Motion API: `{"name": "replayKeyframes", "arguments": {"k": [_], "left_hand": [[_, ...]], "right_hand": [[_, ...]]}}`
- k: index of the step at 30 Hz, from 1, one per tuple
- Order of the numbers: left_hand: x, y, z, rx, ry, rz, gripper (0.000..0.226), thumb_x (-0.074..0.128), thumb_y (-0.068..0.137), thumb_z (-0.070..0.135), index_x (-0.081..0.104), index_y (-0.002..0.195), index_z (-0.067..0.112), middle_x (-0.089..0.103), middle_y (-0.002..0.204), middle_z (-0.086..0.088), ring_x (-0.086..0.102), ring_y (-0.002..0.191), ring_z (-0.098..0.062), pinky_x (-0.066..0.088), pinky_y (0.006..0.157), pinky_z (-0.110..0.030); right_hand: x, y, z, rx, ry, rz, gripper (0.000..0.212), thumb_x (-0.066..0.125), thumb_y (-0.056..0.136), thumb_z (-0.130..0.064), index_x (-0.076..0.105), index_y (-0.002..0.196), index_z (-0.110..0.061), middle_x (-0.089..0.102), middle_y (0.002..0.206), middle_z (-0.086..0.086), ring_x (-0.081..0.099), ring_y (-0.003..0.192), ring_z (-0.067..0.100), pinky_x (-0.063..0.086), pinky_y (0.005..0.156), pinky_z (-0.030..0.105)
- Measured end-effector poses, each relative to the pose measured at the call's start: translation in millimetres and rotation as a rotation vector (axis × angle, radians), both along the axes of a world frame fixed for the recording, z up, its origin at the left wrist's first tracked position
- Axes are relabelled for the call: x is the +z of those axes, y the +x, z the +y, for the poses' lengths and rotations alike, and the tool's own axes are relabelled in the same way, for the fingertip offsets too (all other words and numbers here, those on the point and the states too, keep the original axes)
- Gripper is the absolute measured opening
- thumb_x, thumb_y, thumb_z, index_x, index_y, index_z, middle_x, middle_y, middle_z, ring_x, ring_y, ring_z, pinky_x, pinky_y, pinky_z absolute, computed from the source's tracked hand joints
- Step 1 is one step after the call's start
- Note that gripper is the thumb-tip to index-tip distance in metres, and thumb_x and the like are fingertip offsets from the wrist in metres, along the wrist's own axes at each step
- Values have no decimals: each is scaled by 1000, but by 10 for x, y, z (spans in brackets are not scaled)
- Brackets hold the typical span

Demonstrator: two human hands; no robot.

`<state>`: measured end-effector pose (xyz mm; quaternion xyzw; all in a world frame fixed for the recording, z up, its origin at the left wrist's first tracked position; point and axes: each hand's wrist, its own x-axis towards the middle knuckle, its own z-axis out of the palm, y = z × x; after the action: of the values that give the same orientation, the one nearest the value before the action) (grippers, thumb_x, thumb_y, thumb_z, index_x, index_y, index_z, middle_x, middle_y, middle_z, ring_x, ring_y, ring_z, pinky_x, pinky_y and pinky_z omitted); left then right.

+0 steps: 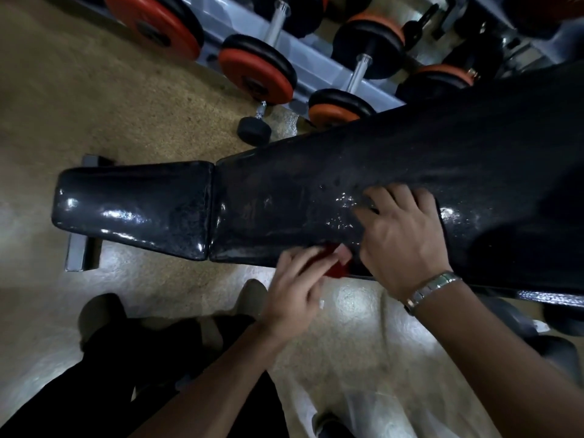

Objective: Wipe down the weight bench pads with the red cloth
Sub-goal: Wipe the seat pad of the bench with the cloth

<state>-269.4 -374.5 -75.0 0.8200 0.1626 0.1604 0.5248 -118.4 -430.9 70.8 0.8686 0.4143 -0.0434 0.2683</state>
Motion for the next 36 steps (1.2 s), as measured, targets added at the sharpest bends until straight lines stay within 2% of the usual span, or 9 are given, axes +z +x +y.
{"name": "replayKeyframes", "arguments": {"k": [6,10,15,17,19,23,29,32,36], "left_hand": [[108,258,86,254,-113,178,42,68,93,6,66,133,20,66,128,6,56,117,-20,36,106,-13],[372,260,-115,109,-91,53,46,68,92,4,66,134,22,63,130,6,52,116,-16,38,106,-16],[-11,-48,208,4,44,140,50,69,91,3,63,136,25,60,134,7,52,119,-15,47,103,-30],[41,98,292,113,-15,169,51,68,93,3,62,137,28,61,131,10,51,117,-11,42,104,-19],[239,343,214,162,-62,119,52,67,93,2,63,137,28,63,129,9,52,114,-12,35,104,-11],[454,424,-104,40,0,-51,53,70,89,-2,64,137,20,60,130,2,54,113,-23,45,103,-25],[-38,57,275,-34,98,76,61,71,88,-2,58,140,26,56,135,4,55,114,-23,49,99,-29],[59,343,353,120,-3,145,45,64,95,5,64,137,22,62,130,4,55,115,-20,35,105,-12],[337,487,99,80,-35,63,46,64,94,0,65,137,18,62,131,0,54,116,-22,38,106,-19]], "right_hand": [[89,72,38,-6,12,53,38,46,70,-19,74,96,-19,68,114,0,56,107,28,36,93,44],[103,110,37,-12,57,90,48,29,78,-24,73,95,-19,70,111,-1,59,106,27,34,90,41],[135,126,36,-9,4,110,41,45,72,-16,74,100,-21,70,113,-3,58,107,26,38,91,42],[131,127,35,-14,6,113,40,46,70,-17,74,98,-21,71,110,-3,59,104,26,40,90,42],[111,120,44,-19,16,108,36,46,71,-16,73,93,-21,71,107,-2,58,101,27,39,88,42],[88,131,53,-1,24,82,18,59,78,-18,72,90,-20,71,102,-2,58,99,27,34,85,41],[123,149,54,-17,20,129,51,27,70,-18,74,89,-19,72,102,-2,59,99,27,41,86,43],[110,148,53,-3,27,118,51,26,71,-18,73,89,-19,71,101,-2,59,98,27,41,85,43],[86,161,84,-13,61,98,37,35,75,-20,71,83,-18,71,97,-1,59,97,29,38,84,43]]}}
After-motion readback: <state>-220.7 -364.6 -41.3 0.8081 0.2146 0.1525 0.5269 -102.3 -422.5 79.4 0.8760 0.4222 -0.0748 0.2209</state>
